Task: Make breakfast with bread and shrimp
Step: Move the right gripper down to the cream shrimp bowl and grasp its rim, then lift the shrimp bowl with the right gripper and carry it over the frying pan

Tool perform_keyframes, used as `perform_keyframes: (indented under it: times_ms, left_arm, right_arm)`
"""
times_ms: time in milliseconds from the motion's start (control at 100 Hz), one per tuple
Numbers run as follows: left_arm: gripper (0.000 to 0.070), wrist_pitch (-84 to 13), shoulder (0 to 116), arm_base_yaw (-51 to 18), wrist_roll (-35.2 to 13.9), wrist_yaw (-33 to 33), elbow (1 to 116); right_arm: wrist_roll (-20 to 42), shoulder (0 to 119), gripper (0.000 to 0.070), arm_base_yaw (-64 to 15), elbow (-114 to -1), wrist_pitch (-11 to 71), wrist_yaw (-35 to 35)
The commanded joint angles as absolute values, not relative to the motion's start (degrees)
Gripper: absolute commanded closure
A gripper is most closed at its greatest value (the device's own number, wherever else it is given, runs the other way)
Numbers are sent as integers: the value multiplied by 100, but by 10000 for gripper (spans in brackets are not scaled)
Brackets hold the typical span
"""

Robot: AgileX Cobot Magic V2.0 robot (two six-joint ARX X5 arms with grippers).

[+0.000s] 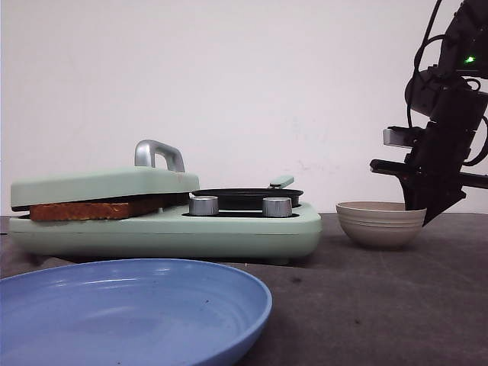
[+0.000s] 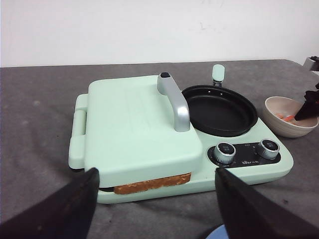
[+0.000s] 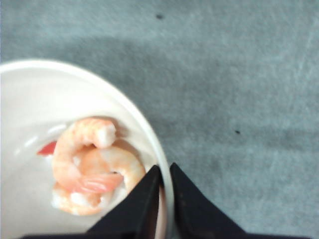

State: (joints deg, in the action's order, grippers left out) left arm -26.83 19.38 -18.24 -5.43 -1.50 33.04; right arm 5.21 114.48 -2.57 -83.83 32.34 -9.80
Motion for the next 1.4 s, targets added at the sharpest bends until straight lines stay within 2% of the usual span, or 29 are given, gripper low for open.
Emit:
perform_keyframes:
  times_ms: [0,100,510,650,740,940,1190,1290,1390]
  left_arm:
    - [311,-2613,1938,-1839,-502,-121,3343]
    - [311,-2611,1938,-1839,-502,-121,3343]
    - [311,-2615,1938,-1839,-497,-121,3343]
    - [311,-2615,1938,-1839,-499,-121,3343]
    - [311,-2622,1938,-1839,-499,-123,3341]
    - [311,-2624,1938,-1839,-502,-123,3343]
    - [311,-2624,1938,-1839,-499,-123,3343]
    - [311,-2624,1938,-1839,-497,-123,3343]
    - [311,-2624,1938,-1839,-497,-123,3343]
  right_arm:
    - [539,11574,700,-248,-8471,3258,-1052]
    - [582,11574,700,-248,-8475,3199,-1374]
    - [884,10840,700,-248,-8525,2821,-1752]
    - [1138,10508,700,-257,-8525,2558,-2244]
    - [1315,10374,700,-357,-8525,2344,-2469]
    - [1424,10331,700,-757,-8525,1990,-2497]
    - [1192,10333,700,-1472,-8525,980,-1710]
    - [722,10333,700,-1780,-8525,576,-1114]
    - [-34,10333,700,-2104,-8525,150,-434]
